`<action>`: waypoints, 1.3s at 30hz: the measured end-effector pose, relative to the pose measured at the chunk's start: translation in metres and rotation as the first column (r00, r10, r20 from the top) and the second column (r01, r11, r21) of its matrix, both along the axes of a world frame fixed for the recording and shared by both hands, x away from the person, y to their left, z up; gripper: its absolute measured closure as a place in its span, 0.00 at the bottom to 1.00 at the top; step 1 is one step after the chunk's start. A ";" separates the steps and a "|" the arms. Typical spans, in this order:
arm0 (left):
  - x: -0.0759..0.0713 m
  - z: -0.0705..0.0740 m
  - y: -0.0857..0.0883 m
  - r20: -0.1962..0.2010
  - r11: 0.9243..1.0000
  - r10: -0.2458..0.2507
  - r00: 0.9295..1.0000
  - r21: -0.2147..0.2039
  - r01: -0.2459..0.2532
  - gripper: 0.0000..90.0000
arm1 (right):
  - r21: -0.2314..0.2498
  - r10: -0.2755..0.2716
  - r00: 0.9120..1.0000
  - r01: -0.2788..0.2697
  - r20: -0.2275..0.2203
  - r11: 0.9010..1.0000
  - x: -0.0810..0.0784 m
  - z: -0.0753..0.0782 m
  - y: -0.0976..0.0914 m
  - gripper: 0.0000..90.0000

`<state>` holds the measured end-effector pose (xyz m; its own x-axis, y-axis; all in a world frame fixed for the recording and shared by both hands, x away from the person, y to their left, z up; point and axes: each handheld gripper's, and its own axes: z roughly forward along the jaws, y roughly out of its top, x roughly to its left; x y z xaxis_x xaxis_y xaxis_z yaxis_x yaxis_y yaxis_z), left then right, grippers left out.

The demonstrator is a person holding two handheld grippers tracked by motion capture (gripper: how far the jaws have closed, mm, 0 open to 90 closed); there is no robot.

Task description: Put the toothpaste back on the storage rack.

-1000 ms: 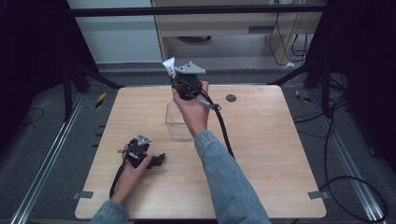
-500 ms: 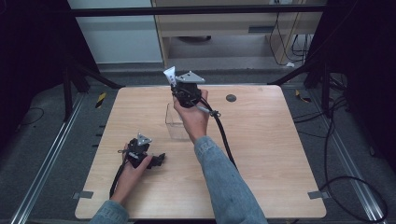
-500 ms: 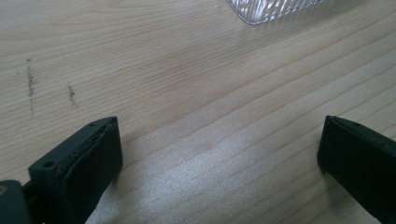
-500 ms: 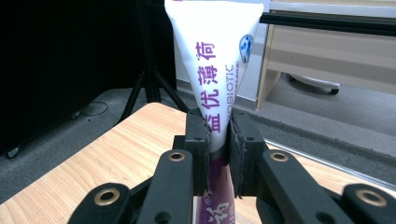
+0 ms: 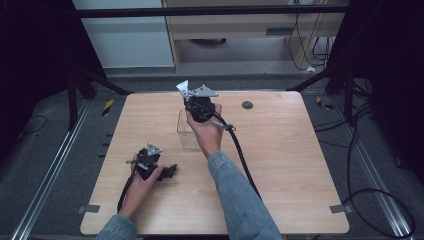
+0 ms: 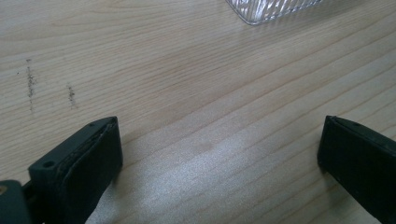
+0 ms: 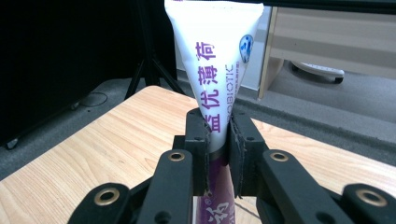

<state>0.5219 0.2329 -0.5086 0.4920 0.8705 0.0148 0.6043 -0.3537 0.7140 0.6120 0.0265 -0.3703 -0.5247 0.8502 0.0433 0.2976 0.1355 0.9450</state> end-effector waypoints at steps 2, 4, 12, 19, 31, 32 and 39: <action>0.000 0.000 0.000 0.000 1.000 0.000 1.000 0.000 0.000 0.00 | 0.001 0.000 1.000 0.000 -0.005 1.000 0.001 -0.003 0.000 0.88; 0.000 0.000 0.000 0.000 1.000 0.000 1.000 0.000 0.000 0.00 | -0.003 0.000 1.000 0.000 -0.010 1.000 0.000 -0.006 0.000 0.88; 0.000 0.000 0.000 -0.001 1.000 -0.002 1.000 0.003 0.002 0.00 | -0.008 0.003 1.000 -0.004 -0.019 1.000 0.000 -0.015 0.001 0.88; 0.000 0.000 0.000 -0.002 1.000 -0.002 1.000 0.003 0.002 0.00 | -0.015 0.009 1.000 -0.009 -0.023 1.000 0.000 -0.020 0.003 0.88; 0.000 0.000 0.000 -0.002 1.000 -0.002 1.000 0.003 0.002 0.00 | -0.028 0.009 0.999 -0.010 -0.038 1.000 -0.001 -0.029 0.004 0.88; 0.000 0.000 0.000 -0.002 1.000 -0.002 1.000 0.003 0.002 0.00 | -0.026 0.011 0.999 -0.012 -0.040 1.000 -0.001 -0.029 0.004 0.88; 0.000 0.000 0.000 -0.002 1.000 -0.002 1.000 0.003 0.002 0.00 | -0.045 0.019 0.999 -0.021 -0.047 0.999 0.000 -0.033 0.006 0.88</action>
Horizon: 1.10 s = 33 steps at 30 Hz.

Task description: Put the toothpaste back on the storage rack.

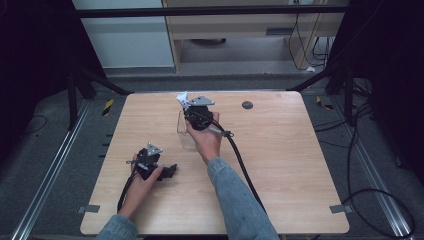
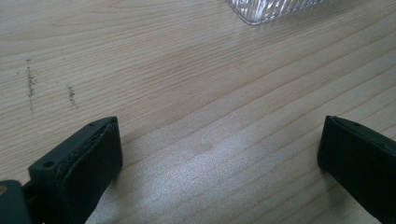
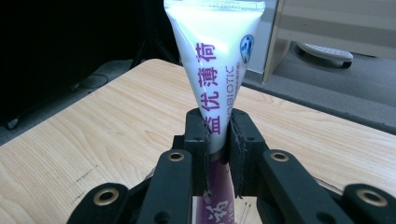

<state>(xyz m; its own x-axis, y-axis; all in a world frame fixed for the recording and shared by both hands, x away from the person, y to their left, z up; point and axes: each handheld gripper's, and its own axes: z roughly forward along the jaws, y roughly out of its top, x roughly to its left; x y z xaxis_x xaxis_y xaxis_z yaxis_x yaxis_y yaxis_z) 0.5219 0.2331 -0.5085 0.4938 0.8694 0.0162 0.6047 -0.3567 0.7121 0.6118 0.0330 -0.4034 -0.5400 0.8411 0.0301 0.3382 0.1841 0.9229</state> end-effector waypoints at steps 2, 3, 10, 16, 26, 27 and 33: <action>0.000 0.000 0.000 0.001 1.000 0.001 1.000 0.000 -0.001 0.00 | -0.002 0.000 1.000 0.000 -0.002 1.000 0.001 -0.001 0.000 0.88; 0.000 0.000 0.000 0.001 1.000 0.001 1.000 0.000 -0.001 0.00 | -0.005 0.000 1.000 0.000 -0.003 1.000 0.001 -0.001 0.001 0.88; 0.000 0.000 0.000 0.001 1.000 -0.001 1.000 0.000 0.001 0.00 | -0.023 -0.005 1.000 0.005 -0.012 1.000 0.001 -0.004 0.003 0.88; 0.000 0.000 0.000 0.000 1.000 0.000 1.000 0.000 0.000 0.00 | -0.037 -0.004 1.000 0.004 -0.018 0.999 0.001 -0.006 0.006 0.88; 0.000 0.000 0.000 0.001 1.000 0.000 1.000 0.001 0.000 0.00 | -0.047 0.002 1.000 -0.003 -0.017 0.999 0.000 -0.008 0.009 0.88; 0.000 0.000 0.000 0.001 1.000 0.000 1.000 0.001 0.000 0.00 | -0.048 0.001 1.000 -0.002 -0.019 0.999 0.000 -0.009 0.009 0.88; 0.000 0.000 0.000 0.000 1.000 -0.002 1.000 0.001 0.002 0.00 | -0.051 0.004 1.000 -0.005 -0.020 0.999 0.000 -0.008 0.010 0.88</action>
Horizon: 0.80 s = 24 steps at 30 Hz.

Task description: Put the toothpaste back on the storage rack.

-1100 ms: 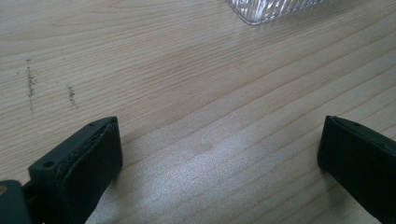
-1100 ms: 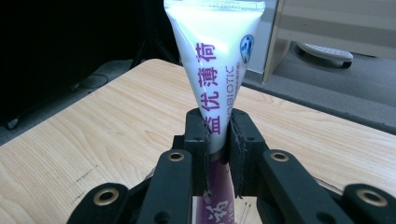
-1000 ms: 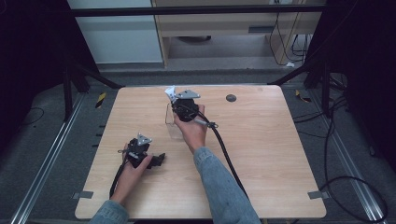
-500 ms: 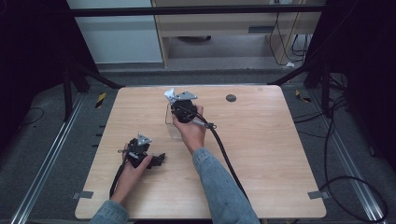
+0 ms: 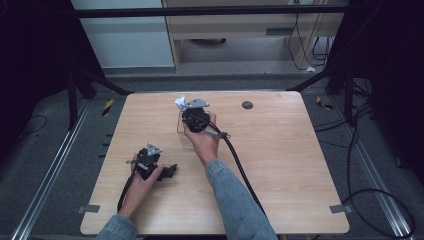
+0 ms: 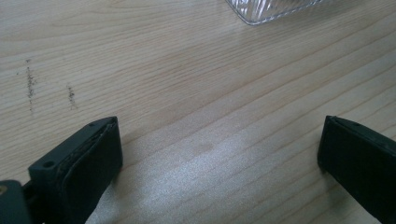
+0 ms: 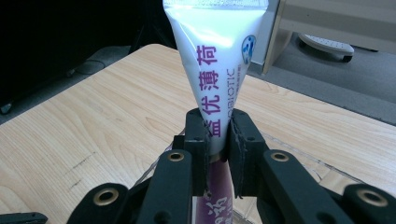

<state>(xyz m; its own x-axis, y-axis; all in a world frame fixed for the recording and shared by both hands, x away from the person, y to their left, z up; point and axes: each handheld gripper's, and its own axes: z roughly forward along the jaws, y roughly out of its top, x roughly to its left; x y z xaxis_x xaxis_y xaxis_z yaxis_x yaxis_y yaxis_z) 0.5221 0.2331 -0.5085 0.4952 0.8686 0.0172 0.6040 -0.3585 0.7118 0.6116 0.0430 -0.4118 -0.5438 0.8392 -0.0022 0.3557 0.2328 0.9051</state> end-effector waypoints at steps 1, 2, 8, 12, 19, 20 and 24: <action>0.000 0.000 0.000 0.000 1.000 0.000 1.000 0.000 0.000 0.00 | 0.001 -0.001 1.000 0.001 -0.001 1.000 0.000 0.000 0.000 0.88; 0.000 0.000 0.000 0.000 1.000 0.000 1.000 0.000 0.000 0.00 | 0.000 0.000 1.000 0.000 0.000 1.000 0.000 0.000 0.000 0.88; 0.000 0.000 0.000 0.000 1.000 0.000 1.000 0.000 0.000 0.00 | -0.003 -0.001 1.000 0.001 0.002 1.000 0.001 0.000 0.001 0.87; 0.000 0.000 0.000 0.000 1.000 0.000 1.000 0.000 0.000 0.00 | -0.004 -0.003 1.000 0.003 0.000 1.000 0.001 0.000 0.003 0.87; 0.000 0.000 0.000 0.000 1.000 0.000 1.000 0.000 0.000 0.00 | -0.014 -0.005 1.000 0.005 -0.005 1.000 0.003 0.000 0.006 0.87; 0.000 0.000 0.000 0.000 1.000 0.000 1.000 0.000 0.000 0.00 | -0.015 -0.006 1.000 0.006 -0.005 1.000 0.003 0.000 0.007 0.87; 0.000 0.000 0.000 0.000 1.000 0.000 1.000 0.000 0.000 0.00 | -0.021 -0.005 1.000 0.005 -0.005 1.000 0.004 0.000 0.009 0.87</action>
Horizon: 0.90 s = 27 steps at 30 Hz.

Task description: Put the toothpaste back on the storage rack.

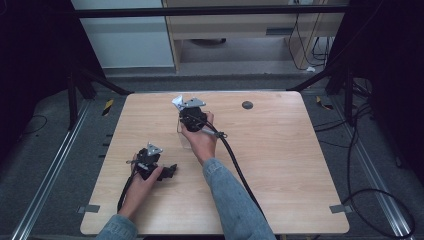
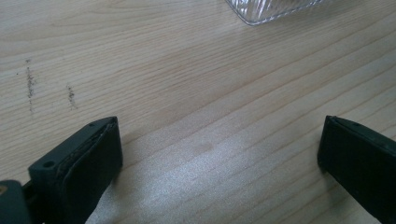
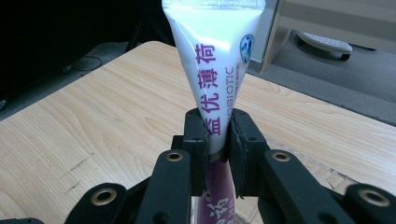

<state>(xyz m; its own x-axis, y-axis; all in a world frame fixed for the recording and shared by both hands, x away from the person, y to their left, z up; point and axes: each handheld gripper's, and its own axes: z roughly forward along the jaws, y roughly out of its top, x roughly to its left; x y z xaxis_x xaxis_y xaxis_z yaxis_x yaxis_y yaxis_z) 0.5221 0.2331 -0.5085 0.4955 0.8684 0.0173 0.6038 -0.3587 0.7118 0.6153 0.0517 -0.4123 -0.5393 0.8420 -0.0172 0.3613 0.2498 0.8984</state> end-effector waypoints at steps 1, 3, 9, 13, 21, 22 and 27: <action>0.000 0.000 0.000 0.000 1.000 0.000 1.000 0.000 0.000 0.00 | 0.002 -0.002 1.000 0.002 0.000 1.000 0.000 0.000 0.000 0.87; 0.000 0.000 0.000 0.000 1.000 0.000 1.000 0.000 0.000 0.00 | 0.003 -0.003 1.000 0.003 -0.001 1.000 0.000 0.000 0.000 0.87; 0.000 0.000 0.000 0.000 1.000 0.000 1.000 0.000 0.000 0.00 | 0.007 -0.002 1.000 0.002 -0.005 1.000 0.002 -0.001 0.002 0.86; 0.000 0.000 0.000 0.000 1.000 -0.001 1.000 0.000 0.001 0.00 | 0.002 0.000 1.000 0.000 -0.009 1.000 0.003 0.000 0.003 0.86; 0.000 0.000 0.000 0.000 1.000 -0.001 1.000 0.000 0.001 0.00 | 0.002 0.000 1.000 0.000 -0.014 1.000 0.005 0.000 0.003 0.86; 0.000 0.000 0.000 0.000 1.000 -0.001 1.000 0.000 0.001 0.00 | 0.004 0.000 1.000 0.000 -0.016 1.000 0.005 0.000 0.003 0.86; 0.000 0.000 0.000 0.000 1.000 -0.001 1.000 0.000 0.001 0.00 | 0.009 0.001 1.000 -0.001 -0.022 1.000 0.005 0.000 0.002 0.86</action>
